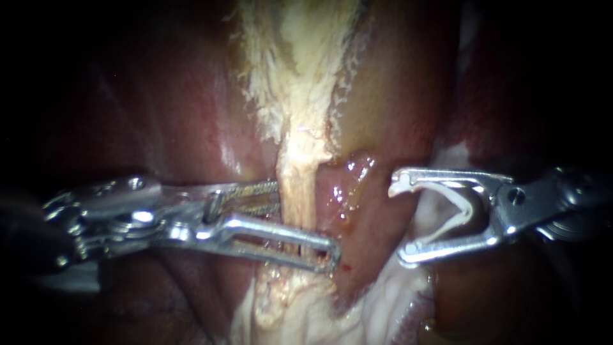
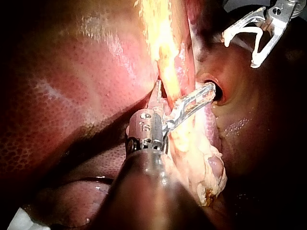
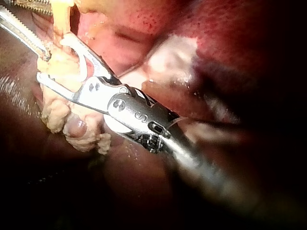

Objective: Grabbing gallbladder

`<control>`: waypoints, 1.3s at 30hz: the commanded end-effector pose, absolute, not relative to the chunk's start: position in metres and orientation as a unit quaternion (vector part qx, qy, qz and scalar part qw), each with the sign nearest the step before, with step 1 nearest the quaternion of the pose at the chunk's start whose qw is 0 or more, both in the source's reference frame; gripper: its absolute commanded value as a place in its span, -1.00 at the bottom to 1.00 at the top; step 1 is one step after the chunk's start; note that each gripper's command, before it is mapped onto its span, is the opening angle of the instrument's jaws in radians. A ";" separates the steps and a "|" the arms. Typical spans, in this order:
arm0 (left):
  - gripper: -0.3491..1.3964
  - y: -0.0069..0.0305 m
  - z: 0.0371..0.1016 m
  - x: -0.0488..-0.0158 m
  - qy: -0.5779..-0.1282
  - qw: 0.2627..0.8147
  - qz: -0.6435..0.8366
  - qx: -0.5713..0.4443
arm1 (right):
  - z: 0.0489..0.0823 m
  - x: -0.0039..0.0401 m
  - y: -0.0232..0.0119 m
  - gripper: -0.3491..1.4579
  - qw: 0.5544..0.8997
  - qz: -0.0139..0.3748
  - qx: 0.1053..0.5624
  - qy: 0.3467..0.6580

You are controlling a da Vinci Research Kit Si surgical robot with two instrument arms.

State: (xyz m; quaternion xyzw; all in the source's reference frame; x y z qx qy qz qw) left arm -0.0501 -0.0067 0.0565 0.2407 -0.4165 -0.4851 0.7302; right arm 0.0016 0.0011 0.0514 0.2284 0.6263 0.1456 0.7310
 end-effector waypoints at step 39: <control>0.42 -0.0065 0.0466 -0.0423 -0.409 0.723 -0.508 0.227 | 0.0514 0.0014 0.0010 0.01 0.731 0.145 0.229 0.626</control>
